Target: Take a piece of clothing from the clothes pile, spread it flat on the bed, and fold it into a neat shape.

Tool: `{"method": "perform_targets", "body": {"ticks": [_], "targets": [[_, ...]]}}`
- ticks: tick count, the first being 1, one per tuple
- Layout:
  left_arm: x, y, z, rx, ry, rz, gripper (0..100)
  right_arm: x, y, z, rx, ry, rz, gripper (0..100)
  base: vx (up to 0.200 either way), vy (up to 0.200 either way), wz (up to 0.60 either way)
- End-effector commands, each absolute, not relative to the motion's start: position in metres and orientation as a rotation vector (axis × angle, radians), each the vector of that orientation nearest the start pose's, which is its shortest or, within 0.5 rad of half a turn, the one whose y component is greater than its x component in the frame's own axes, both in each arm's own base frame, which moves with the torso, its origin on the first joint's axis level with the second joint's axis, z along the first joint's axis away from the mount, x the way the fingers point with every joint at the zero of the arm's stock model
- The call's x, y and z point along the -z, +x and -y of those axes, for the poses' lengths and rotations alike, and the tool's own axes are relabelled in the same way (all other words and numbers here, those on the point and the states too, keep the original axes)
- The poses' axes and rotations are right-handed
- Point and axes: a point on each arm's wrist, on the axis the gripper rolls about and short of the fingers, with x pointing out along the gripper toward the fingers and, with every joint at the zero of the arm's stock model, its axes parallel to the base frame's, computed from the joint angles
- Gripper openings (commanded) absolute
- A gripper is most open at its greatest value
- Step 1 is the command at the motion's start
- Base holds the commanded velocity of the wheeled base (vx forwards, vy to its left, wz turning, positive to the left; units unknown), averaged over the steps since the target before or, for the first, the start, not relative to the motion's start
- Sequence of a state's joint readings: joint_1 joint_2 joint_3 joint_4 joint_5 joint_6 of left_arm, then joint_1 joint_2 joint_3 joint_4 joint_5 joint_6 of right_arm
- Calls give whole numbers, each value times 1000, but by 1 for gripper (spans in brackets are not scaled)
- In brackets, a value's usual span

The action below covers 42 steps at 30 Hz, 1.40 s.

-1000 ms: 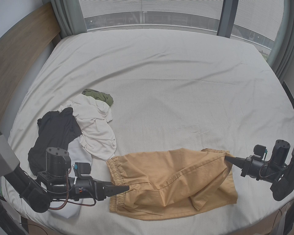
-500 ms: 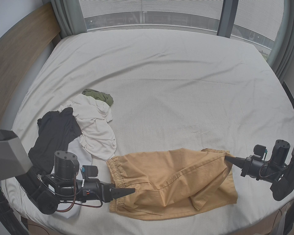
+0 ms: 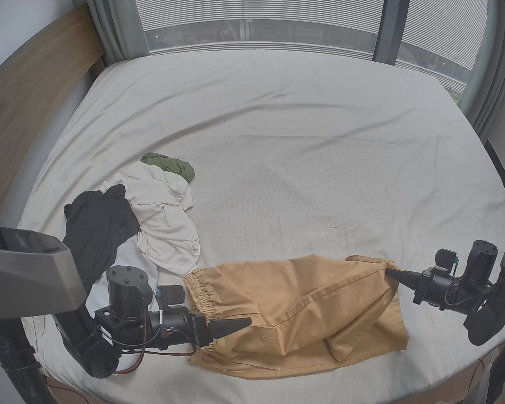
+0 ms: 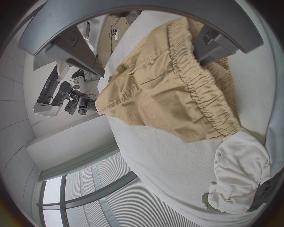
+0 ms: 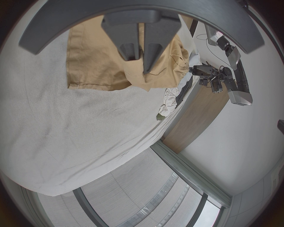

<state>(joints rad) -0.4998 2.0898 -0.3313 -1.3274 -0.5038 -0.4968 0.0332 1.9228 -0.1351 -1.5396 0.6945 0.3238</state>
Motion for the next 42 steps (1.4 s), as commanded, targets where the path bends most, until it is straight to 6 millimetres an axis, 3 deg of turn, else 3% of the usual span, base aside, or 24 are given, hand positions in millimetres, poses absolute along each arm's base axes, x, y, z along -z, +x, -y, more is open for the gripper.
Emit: {"method": "perform_targets", "body": {"ticks": [1,7,14,15,28,35,42], "targets": [[-11,242,155,835,-437,-707,100,-70,233,-23,-682,391,-360,0,0,0,0],[3,245,160,836,-437,-658,100,-70,233,-23,-680,391,-359,0,0,0,0],[3,246,161,829,-439,-652,100,-70,233,-23,-680,391,-359,0,0,0,0],[3,247,161,828,-439,-651,0,-70,233,-23,-682,391,-360,0,0,0,0],[-8,254,163,823,-461,-596,0,-69,234,-22,-677,391,-361,0,0,0,0],[-50,257,165,853,-528,-460,0,-74,235,-22,-678,384,-338,0,0,0,0],[-78,258,163,874,-541,-357,0,-83,237,-21,-683,377,-294,0,0,0,0]]}}
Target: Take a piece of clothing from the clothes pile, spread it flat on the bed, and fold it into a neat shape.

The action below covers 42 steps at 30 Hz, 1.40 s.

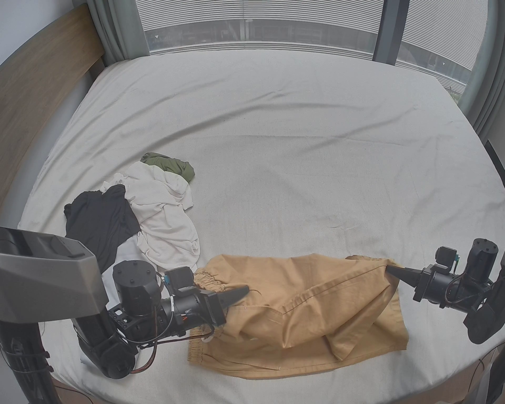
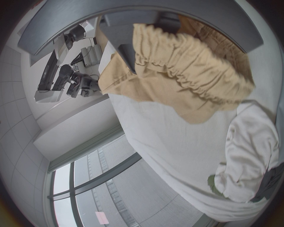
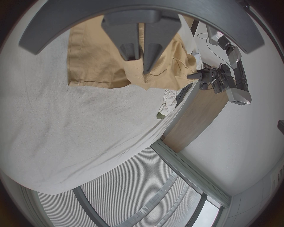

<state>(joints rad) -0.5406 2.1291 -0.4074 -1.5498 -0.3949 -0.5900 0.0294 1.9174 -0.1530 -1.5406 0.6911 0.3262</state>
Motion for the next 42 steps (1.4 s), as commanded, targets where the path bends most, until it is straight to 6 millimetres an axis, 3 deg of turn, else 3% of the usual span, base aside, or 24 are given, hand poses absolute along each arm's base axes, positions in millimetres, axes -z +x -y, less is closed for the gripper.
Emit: {"method": "perform_targets", "body": {"ticks": [1,21,29,42], "targets": [[-79,258,163,876,-538,-349,0,-84,237,-21,-683,375,-290,0,0,0,0],[-89,271,158,847,-545,-278,0,-117,235,-12,-668,380,-155,0,0,0,0],[-109,276,144,822,-556,-198,0,-122,238,-11,-665,372,-128,0,0,0,0],[-114,281,137,825,-554,-173,0,-142,240,-2,-644,385,-51,0,0,0,0]]}}
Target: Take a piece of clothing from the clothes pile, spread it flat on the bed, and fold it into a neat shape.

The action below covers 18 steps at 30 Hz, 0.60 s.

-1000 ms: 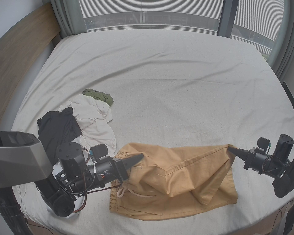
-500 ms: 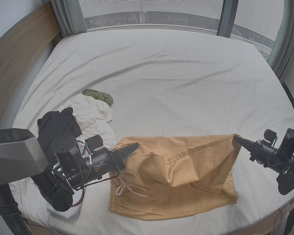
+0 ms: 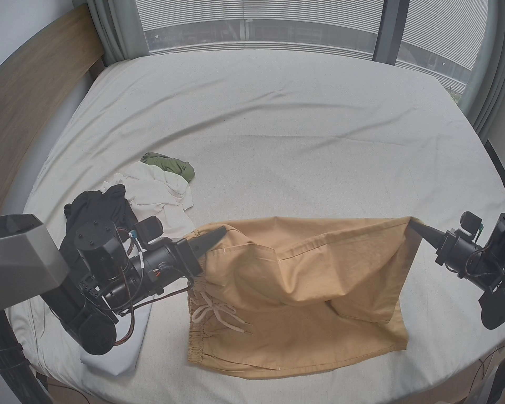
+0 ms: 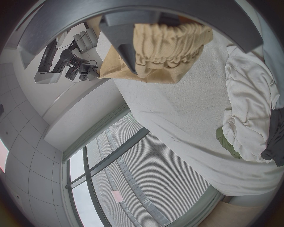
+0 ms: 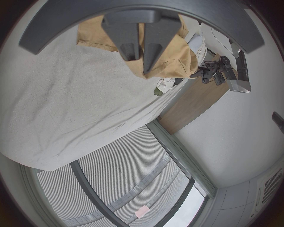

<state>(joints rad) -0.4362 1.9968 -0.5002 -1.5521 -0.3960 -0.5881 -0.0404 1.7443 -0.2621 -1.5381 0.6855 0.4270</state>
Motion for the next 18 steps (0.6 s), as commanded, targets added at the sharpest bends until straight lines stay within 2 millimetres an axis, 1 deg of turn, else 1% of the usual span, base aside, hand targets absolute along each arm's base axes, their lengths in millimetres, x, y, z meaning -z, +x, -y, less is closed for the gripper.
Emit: {"method": "perform_targets", "body": {"ticks": [1,3,6,15,18], "targets": [[-114,281,137,825,-554,-173,0,-142,240,-2,-644,385,-51,0,0,0,0],[-117,281,133,828,-552,-167,0,-145,241,1,-635,379,-34,0,0,0,0],[-118,282,132,828,-551,-156,0,-146,242,2,-630,377,-27,0,0,0,0],[-133,280,125,827,-554,-104,0,-150,245,10,-605,372,-3,0,0,0,0],[-133,281,124,826,-551,-101,0,-151,245,12,-599,385,-2,0,0,0,0]]}}
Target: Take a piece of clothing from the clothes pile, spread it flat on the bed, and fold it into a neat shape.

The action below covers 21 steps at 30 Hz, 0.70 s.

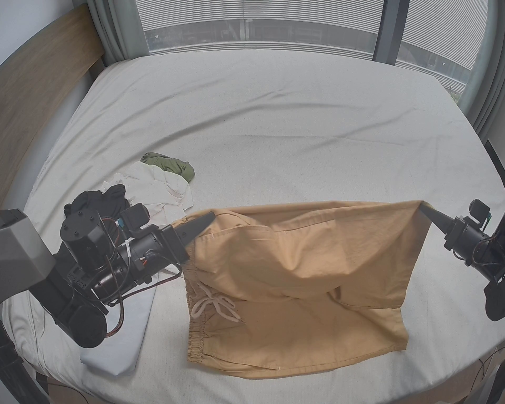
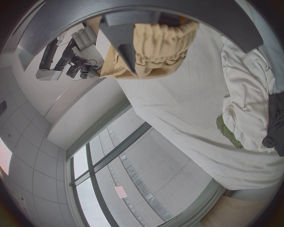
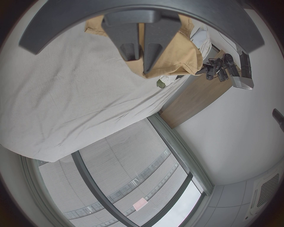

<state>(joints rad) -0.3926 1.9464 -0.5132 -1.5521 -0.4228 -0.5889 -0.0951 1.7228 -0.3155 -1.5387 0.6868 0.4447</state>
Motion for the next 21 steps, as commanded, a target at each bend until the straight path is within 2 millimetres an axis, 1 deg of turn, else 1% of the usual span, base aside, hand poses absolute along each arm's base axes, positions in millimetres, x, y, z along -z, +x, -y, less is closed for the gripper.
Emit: {"method": "perform_targets", "body": {"ticks": [1,11,21], "targets": [[-133,281,124,824,-551,-101,0,-152,245,13,-595,389,1,0,0,0,0],[-136,281,120,821,-547,-89,0,-161,246,26,-561,399,40,0,0,0,0],[-137,282,117,813,-540,-78,0,-170,247,24,-571,385,74,0,0,0,0]]}}
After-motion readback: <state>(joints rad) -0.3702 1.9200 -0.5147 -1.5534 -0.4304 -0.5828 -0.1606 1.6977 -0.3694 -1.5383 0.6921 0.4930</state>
